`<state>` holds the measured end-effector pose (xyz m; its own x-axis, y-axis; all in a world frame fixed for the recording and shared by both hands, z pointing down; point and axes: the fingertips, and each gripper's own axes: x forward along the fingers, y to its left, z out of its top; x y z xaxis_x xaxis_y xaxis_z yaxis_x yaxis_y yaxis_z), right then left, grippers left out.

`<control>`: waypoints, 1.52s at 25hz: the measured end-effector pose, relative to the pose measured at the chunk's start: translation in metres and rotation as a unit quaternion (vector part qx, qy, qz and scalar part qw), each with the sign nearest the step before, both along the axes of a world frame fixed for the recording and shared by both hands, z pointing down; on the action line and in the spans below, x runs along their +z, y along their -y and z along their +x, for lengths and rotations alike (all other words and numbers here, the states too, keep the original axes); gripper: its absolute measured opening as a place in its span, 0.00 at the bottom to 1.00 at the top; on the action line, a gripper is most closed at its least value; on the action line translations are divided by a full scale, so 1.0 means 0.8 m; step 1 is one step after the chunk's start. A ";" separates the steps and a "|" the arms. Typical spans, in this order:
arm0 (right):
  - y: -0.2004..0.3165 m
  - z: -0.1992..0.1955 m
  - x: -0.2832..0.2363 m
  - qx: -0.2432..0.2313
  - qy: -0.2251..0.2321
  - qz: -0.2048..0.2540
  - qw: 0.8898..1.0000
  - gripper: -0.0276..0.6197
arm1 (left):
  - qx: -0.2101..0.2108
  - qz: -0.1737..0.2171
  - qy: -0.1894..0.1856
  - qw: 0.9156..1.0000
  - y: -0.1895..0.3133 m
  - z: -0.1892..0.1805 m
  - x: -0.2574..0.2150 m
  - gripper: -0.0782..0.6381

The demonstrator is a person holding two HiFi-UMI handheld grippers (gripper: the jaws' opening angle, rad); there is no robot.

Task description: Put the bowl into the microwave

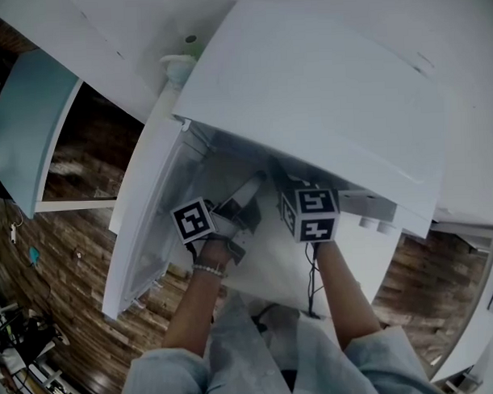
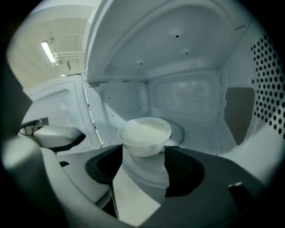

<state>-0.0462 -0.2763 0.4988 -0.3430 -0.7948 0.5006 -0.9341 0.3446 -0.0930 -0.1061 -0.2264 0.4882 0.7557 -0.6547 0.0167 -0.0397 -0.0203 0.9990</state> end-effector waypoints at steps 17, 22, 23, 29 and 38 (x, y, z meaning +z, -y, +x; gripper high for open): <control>-0.058 0.003 -0.032 -0.008 0.049 0.003 0.999 0.39 | 0.022 0.076 0.107 0.991 -0.048 -0.006 -0.037 0.18; -0.089 -0.002 -0.066 -0.036 0.072 0.026 0.996 0.24 | 0.020 0.114 0.123 0.986 -0.056 -0.003 -0.070 0.10; -0.096 -0.002 -0.072 -0.042 0.074 0.028 0.996 0.19 | 0.021 0.120 0.138 0.983 -0.059 -0.005 -0.073 0.11; -0.132 0.001 -0.112 -0.064 0.075 0.055 0.994 0.05 | 0.025 0.158 0.190 0.969 -0.075 -0.004 -0.101 0.11; -0.168 0.016 -0.165 -0.063 0.108 0.090 0.988 0.05 | 0.030 0.227 0.242 0.943 -0.108 -0.010 -0.161 0.11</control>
